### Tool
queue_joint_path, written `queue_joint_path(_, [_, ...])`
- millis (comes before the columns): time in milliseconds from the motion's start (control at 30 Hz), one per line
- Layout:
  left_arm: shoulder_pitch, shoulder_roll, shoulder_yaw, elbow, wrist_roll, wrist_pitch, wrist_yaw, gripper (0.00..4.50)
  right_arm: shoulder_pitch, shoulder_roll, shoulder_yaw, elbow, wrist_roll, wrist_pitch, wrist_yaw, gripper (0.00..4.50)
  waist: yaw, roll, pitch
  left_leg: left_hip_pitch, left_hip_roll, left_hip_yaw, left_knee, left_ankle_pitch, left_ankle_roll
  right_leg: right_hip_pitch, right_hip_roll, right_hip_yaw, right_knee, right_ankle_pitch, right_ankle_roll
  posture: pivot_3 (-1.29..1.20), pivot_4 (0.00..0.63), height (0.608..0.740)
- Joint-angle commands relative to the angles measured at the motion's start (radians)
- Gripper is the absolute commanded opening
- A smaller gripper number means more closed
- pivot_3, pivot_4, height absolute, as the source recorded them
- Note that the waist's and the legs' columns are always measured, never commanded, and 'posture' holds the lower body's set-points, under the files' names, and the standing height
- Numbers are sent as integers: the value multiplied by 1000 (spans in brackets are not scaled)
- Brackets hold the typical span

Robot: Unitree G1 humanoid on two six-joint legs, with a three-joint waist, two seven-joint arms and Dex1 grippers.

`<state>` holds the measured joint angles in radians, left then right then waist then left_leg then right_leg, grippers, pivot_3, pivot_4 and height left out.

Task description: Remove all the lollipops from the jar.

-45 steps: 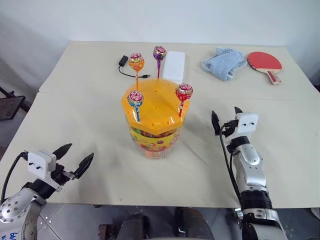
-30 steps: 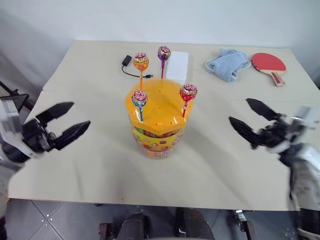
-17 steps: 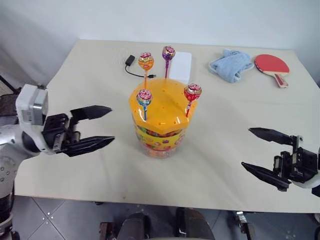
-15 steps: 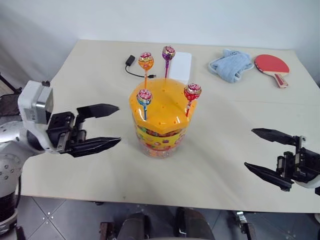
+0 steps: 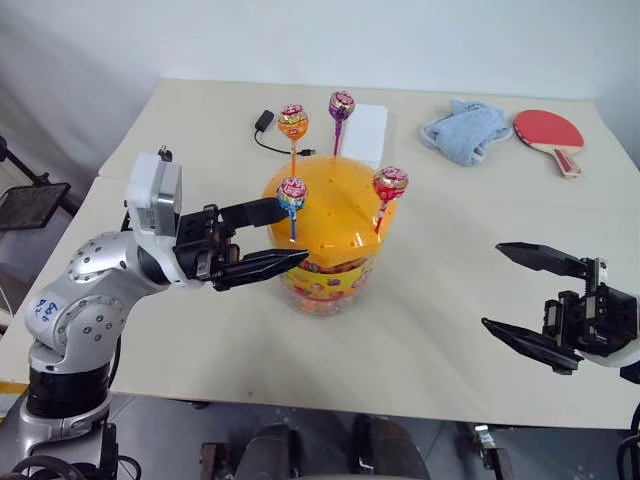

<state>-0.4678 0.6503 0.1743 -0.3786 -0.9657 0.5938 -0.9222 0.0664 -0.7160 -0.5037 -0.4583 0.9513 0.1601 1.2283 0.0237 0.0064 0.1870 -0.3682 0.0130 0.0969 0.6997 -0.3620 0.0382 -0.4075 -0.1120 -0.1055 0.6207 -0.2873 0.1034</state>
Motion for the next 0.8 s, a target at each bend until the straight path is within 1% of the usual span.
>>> queue_joint_path(33, [-31,-12,-13,1,15,-15,-6,2062,-11,21,12,-65,37,-1,-16,4500,2,0,0,0,0,0,0,0,0,0,0,0,0,0,0,0,150,740])
queue_joint_path(167, [-49,-22,-16,7,18,-9,-5,809,-40,31,35,-95,72,8,-27,4500,1,0,0,-1,-1,0,0,0,0,0,0,0,0,0,0,0,150,740])
queue_joint_path(233, [-62,-25,-13,14,17,-9,-2,230,-57,35,43,-100,98,15,-28,4500,0,0,0,0,0,0,0,0,0,0,0,0,0,0,0,0,150,740])
queue_joint_path(267, [-69,-27,-10,18,14,-8,1,26,-65,37,46,-102,110,17,-22,4500,0,0,0,0,0,0,0,0,0,0,0,-1,0,0,0,0,150,740])
queue_joint_path(300, [-73,-28,-6,22,10,-8,2,26,-67,36,48,-103,110,19,-21,4500,0,0,0,0,0,-1,0,0,0,0,0,-1,0,0,0,0,150,740])
queue_joint_path(400, [-80,12,54,37,-95,65,-13,26,-72,42,49,-114,134,26,-37,4500,0,-1,0,-1,0,-1,0,0,1,0,0,-1,0,0,0,0,150,740])
queue_joint_path(467, [-72,75,127,81,-178,136,-34,26,-82,43,49,-121,149,34,-51,4500,-2,-1,1,-1,0,-1,0,0,1,0,-1,0,0,0,0,0,150,740])
queue_joint_path(533, [-56,127,181,119,-226,183,-50,26,-86,44,52,-126,150,37,-53,4500,-9,-1,1,-1,1,-1,0,0,0,-1,-1,0,0,0,0,0,150,740])
queue_joint_path(633, [75,257,326,241,-177,210,-124,26,-102,46,72,-110,126,27,-31,4500,-25,-1,0,0,2,-1,-1,0,0,-1,-1,0,0,0,0,0,150,740])
queue_joint_path(667, [114,281,363,265,-172,217,-133,26,-105,48,76,-105,121,24,-24,4500,-29,-1,0,0,2,0,-1,0,-1,-1,-1,0,0,0,-1,0,150,740])
queue_joint_path(733, [179,278,432,318,-137,192,-68,26,-114,59,86,-89,99,4,-4,4500,-25,-1,1,0,2,0,-2,0,-1,-2,0,-1,1,-1,-1,0,150,740])
queue_joint_path(800, [252,268,453,357,-45,144,-14,26,-128,70,98,-75,74,-16,17,4500,-19,-2,0,0,1,-1,-1,0,-1,-1,-2,-1,0,-1,-1,0,150,740])
